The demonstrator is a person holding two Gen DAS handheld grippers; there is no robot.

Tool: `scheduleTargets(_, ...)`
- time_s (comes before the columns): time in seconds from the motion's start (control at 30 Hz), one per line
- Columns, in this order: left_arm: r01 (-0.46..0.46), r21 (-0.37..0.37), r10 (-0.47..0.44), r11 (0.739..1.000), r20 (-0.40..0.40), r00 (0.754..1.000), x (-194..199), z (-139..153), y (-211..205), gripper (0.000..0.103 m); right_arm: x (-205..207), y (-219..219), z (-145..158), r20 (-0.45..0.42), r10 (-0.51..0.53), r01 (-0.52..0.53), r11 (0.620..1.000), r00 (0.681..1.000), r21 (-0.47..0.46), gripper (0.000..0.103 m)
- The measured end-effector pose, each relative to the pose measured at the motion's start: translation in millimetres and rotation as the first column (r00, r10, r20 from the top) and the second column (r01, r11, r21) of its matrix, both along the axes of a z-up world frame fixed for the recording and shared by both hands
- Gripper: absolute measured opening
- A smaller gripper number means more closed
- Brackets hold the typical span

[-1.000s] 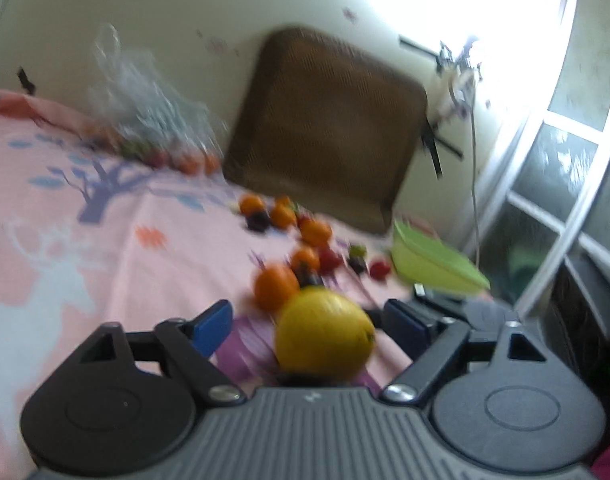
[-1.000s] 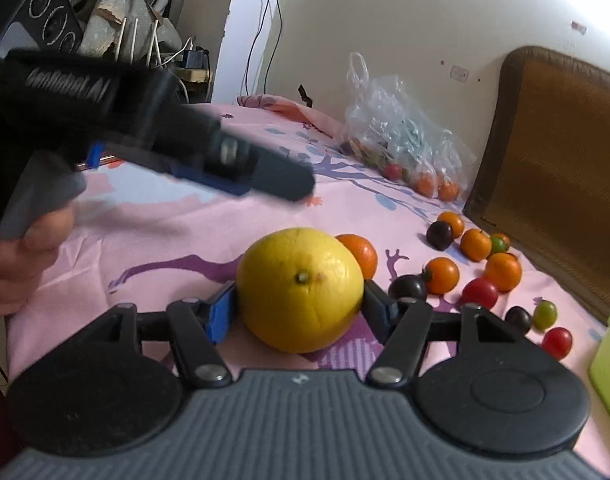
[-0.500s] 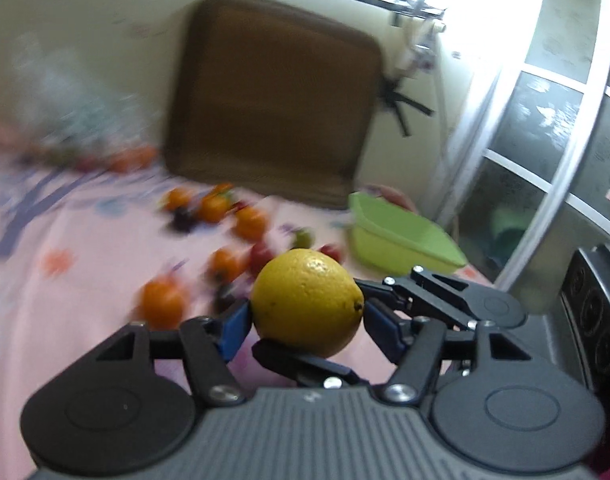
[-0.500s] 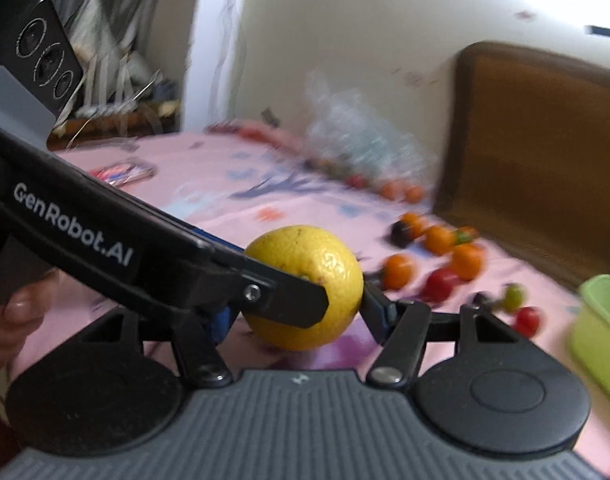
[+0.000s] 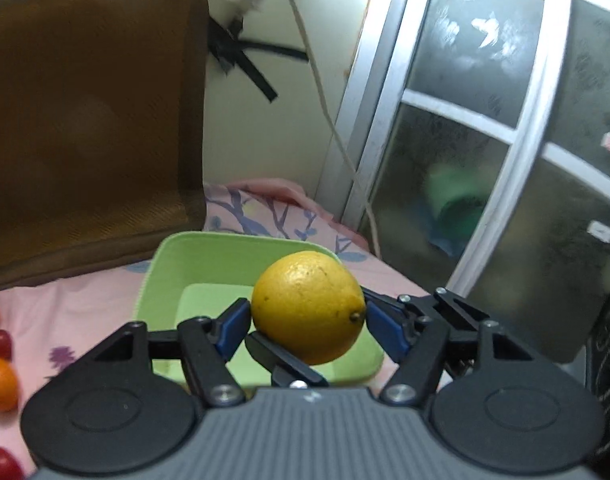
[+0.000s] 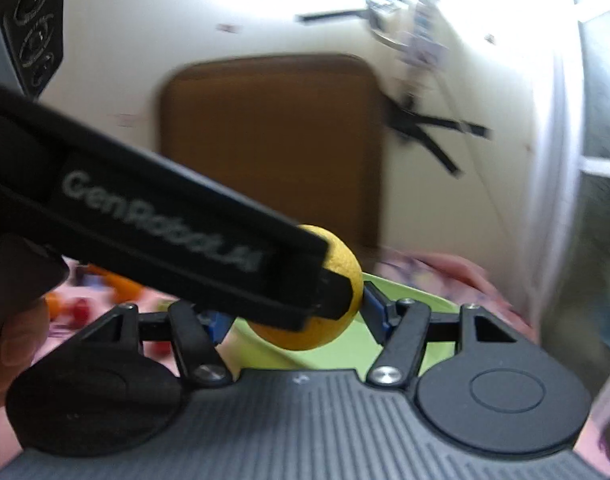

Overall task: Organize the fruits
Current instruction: 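Lower the grapefruit into the green basket and open the left gripper, then grasp a tangerine with the left gripper while the right grasps a dark cherry tomato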

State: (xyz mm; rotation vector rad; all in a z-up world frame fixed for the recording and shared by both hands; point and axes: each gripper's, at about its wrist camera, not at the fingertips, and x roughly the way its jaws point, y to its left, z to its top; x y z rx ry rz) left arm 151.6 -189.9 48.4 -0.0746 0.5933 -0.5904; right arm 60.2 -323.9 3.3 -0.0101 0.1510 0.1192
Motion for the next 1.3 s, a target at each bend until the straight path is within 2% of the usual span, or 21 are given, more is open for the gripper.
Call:
scheduleTargets(0.07,-0.015,0.013,0.016,1.0,-0.013,1.0,2,-7,-6,0.066,13,-14,-6,-0.031,-0.042,0.043,0.999,0.999,0.015,0.067)
scheduleTargets(0.2,-0.039,0.023,0.039,0.999,-0.015,0.999,-5,-11,-5,0.074,31,-21,-12,-0.094,-0.059,0.064,0.997,0.994,0.044,0.068)
scheduleTargets(0.3,-0.046,-0.029,0.046,0.999,-0.009,0.999,-20,-1,13,0.074,29,-24,-11,-0.094,-0.051,0.061,0.993,0.994,0.105,0.077)
scheduleTargets(0.37,-0.049,-0.073,0.05,0.996,0.023,0.998,-38,11,35,0.074,26,-29,-8,-0.061,-0.07,0.078,0.987,0.996,0.144,0.076)
scheduleTargets(0.43,-0.062,-0.108,0.069,0.992,0.06,0.996,-59,22,64,0.074,22,-28,-7,-0.034,-0.072,0.076,0.985,0.997,0.154,0.071)
scheduleTargets(0.5,-0.101,-0.119,0.114,0.988,0.109,0.987,-85,30,100,0.074,11,-18,-5,0.006,-0.076,0.074,0.987,0.997,0.141,0.053)
scheduleTargets(0.6,-0.228,-0.045,0.233,0.973,0.174,0.957,-121,32,152,0.072,14,-6,12,0.042,-0.034,0.028,0.989,0.999,0.147,0.034)
scheduleTargets(0.67,-0.323,0.009,0.316,0.946,0.188,0.93,-139,27,184,0.071,12,-1,17,0.038,0.006,-0.013,0.984,0.999,0.177,0.029)
scheduleTargets(0.73,-0.397,0.025,0.387,0.918,0.17,0.906,-154,18,214,0.071,10,11,21,0.02,0.087,-0.09,0.974,0.996,0.207,0.029)
scheduleTargets(0.83,-0.474,0.02,0.468,0.881,0.121,0.875,-170,0,246,0.071,7,45,25,-0.012,0.205,-0.199,0.962,0.979,0.188,0.029)
scheduleTargets(0.93,-0.507,0.012,0.506,0.862,0.055,0.861,-176,-19,261,0.071,9,90,23,-0.075,0.334,-0.317,0.933,0.94,0.171,0.029)
scheduleTargets(1.03,-0.505,0.022,0.506,0.863,0.003,0.863,-173,-33,265,0.071,12,134,23,-0.134,0.432,-0.413,0.899,0.892,0.144,0.029)
scheduleTargets(1.13,-0.48,0.002,0.48,0.877,-0.035,0.876,-166,-38,270,0.071,12,170,21,-0.196,0.505,-0.493,0.863,0.841,0.107,0.03)
scheduleTargets(1.23,-0.466,-0.023,0.462,0.885,-0.082,0.883,-154,-43,271,0.071,7,198,18,-0.239,0.53,-0.534,0.844,0.814,0.051,0.03)
scheduleTargets(1.3,-0.463,-0.03,0.458,0.886,-0.106,0.883,-147,-47,268,0.071,7,210,17,-0.269,0.516,-0.531,0.847,0.813,0.016,0.031)
